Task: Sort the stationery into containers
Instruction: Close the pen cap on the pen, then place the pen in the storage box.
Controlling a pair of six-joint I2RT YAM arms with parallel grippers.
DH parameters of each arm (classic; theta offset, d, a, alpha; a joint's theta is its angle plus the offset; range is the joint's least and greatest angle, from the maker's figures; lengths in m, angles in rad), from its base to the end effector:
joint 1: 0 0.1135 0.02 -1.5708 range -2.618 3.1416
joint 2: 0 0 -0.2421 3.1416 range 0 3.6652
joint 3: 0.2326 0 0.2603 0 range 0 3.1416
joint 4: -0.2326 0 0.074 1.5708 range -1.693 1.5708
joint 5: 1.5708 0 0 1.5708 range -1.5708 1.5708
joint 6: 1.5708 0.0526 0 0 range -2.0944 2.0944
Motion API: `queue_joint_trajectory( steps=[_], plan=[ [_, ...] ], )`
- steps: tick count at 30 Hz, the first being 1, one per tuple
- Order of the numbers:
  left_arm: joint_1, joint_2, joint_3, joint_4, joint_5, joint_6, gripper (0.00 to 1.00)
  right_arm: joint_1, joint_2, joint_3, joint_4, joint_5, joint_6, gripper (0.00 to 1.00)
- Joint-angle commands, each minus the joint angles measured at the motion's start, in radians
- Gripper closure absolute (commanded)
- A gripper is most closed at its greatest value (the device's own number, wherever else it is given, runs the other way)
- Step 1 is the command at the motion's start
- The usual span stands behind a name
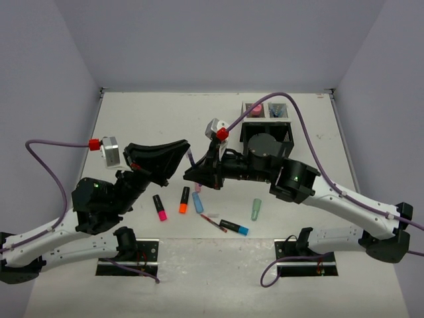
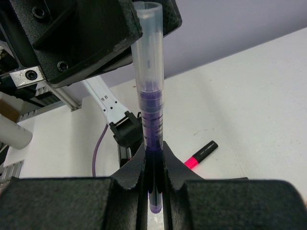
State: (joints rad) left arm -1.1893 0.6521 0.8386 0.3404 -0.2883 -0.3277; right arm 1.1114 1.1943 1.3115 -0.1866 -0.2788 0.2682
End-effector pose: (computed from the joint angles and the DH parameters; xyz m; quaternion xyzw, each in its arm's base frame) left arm 0.0783 -0.1549 0.4289 0.0929 0.5003 -0.5381 0.6720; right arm 0.1200 0.2751 0.4192 -0.3828 0.6219 0.5083 0.4564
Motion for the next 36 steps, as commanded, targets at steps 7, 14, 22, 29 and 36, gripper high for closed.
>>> queue_joint_trajectory(
  steps=[7, 14, 22, 29, 36],
  plan=[
    [-0.027, 0.085, 0.149, -0.504, 0.015, -0.004, 1.00, -0.034, 0.031, -0.128, 0.327, 0.071, 0.013, 1.00],
    [-0.027, 0.117, 0.266, -0.564, -0.018, 0.038, 0.41, -0.106, 0.079, -0.132, 0.317, 0.116, 0.096, 1.00],
    [-0.027, 0.014, 0.297, -0.757, -0.533, -0.084, 0.00, -0.381, 0.062, -0.255, 0.326, 0.291, 0.164, 1.00],
    [-0.027, 0.024, 0.279, -1.252, -0.629, -0.412, 0.00, -0.750, 0.220, -0.160, 0.292, 0.606, 0.153, 1.00],
    [-0.028, -0.162, 0.154, -1.238, -0.574, -0.355, 0.00, -0.938, 0.492, 0.055, 0.231, 0.673, 0.072, 0.99]
  ],
)
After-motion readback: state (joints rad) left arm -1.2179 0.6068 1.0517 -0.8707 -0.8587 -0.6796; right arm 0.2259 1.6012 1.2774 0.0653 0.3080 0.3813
